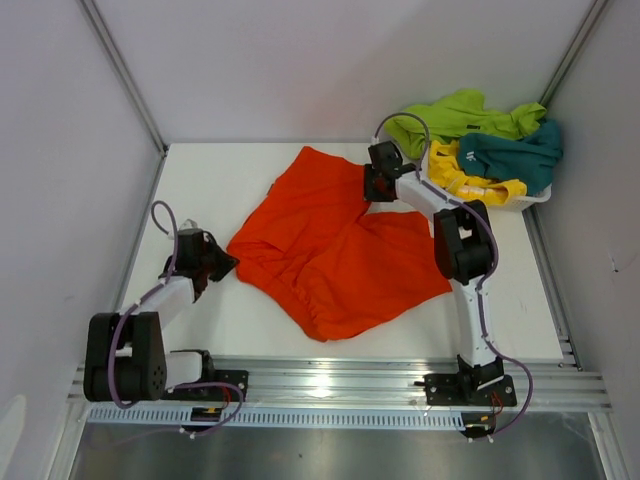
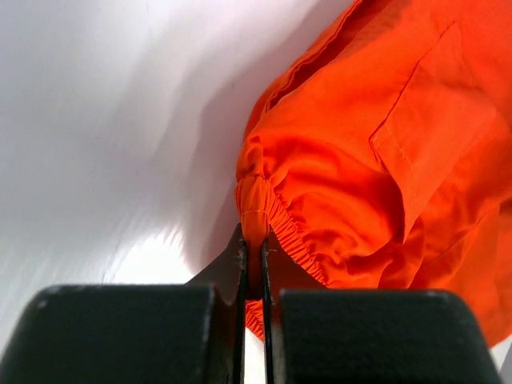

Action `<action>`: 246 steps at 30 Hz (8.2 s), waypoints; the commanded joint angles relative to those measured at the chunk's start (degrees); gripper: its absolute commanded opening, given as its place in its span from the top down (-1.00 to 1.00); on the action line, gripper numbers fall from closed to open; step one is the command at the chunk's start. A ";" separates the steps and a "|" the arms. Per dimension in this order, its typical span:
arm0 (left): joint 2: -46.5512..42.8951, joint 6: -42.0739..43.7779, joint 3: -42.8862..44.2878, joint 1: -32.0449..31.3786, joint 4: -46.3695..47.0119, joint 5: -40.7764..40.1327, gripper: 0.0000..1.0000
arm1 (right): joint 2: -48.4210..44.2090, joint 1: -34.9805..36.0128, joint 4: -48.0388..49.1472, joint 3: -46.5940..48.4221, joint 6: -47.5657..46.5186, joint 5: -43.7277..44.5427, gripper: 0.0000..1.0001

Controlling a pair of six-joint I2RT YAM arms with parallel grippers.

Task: Fold and stack the shorts
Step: Flatten the shorts out, then fold the shorts

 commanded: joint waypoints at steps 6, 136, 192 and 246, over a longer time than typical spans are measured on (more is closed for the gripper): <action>16.47 -0.07 18.49 0.66 1.74 -8.16 1.00 | -22.58 1.86 0.86 -15.85 -0.50 -2.00 0.11; 10.07 8.20 16.04 -66.84 -26.83 -56.76 -0.90 | -46.18 -19.32 15.63 -58.59 27.36 1.25 1.00; 17.83 23.75 16.23 -61.74 -1.62 -45.25 -0.82 | -43.81 -24.94 7.54 -40.66 25.78 -0.24 1.00; 27.33 27.17 39.53 -74.48 -59.38 -57.76 0.39 | -50.04 -22.31 4.29 -47.07 23.76 1.95 1.00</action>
